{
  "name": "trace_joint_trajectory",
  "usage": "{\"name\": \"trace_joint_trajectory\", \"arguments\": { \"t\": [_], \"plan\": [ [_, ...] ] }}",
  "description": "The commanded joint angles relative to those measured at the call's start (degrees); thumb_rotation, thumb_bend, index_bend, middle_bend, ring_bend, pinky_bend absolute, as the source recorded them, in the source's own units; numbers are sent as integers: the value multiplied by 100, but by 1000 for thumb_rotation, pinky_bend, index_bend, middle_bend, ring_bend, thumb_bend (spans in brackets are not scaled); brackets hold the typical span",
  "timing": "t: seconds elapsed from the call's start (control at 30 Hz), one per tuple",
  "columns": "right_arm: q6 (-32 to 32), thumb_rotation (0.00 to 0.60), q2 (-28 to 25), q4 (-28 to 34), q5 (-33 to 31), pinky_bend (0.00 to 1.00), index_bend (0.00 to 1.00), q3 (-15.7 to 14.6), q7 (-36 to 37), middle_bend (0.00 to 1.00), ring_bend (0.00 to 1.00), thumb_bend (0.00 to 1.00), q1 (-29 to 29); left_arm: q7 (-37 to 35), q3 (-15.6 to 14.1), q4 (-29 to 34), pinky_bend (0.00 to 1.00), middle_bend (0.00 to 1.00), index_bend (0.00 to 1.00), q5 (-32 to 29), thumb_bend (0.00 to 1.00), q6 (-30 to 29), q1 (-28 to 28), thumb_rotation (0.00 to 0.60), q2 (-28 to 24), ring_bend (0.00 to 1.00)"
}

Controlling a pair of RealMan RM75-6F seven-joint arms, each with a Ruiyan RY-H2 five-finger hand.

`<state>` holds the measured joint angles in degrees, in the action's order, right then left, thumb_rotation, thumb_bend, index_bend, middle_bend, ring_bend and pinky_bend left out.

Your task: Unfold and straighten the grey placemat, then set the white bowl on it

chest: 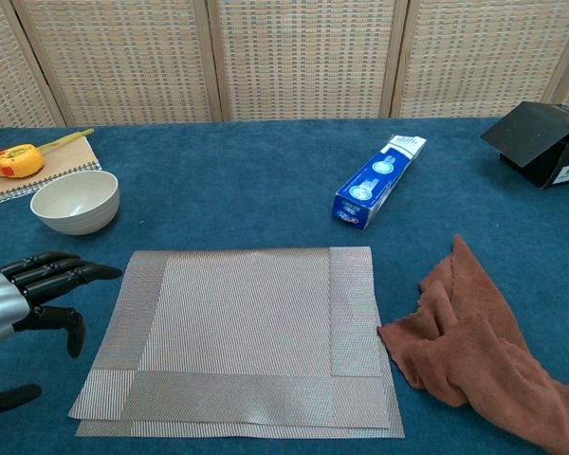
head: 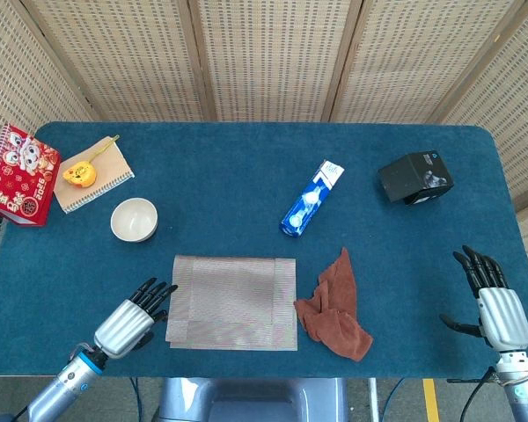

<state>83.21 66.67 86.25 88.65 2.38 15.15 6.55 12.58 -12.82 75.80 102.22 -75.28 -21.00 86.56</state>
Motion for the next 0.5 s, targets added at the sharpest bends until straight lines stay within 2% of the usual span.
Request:
{"name": "trace_joint_trajectory", "arguments": {
  "t": [0.03, 0.5],
  "plan": [
    [7, 600, -7, 3, 1, 0, 57, 2, 17, 0, 0, 126, -2, 8, -32, -57, 0, 0, 432, 40, 287, 36, 31, 600, 62, 0],
    [-8, 600, -47, 20, -6, 0, 56, 1, 103, 0, 0, 125, -2, 124, -44, -225, 0, 0, 414, 85, 294, 170, 112, 600, 218, 0]
  ]
}}
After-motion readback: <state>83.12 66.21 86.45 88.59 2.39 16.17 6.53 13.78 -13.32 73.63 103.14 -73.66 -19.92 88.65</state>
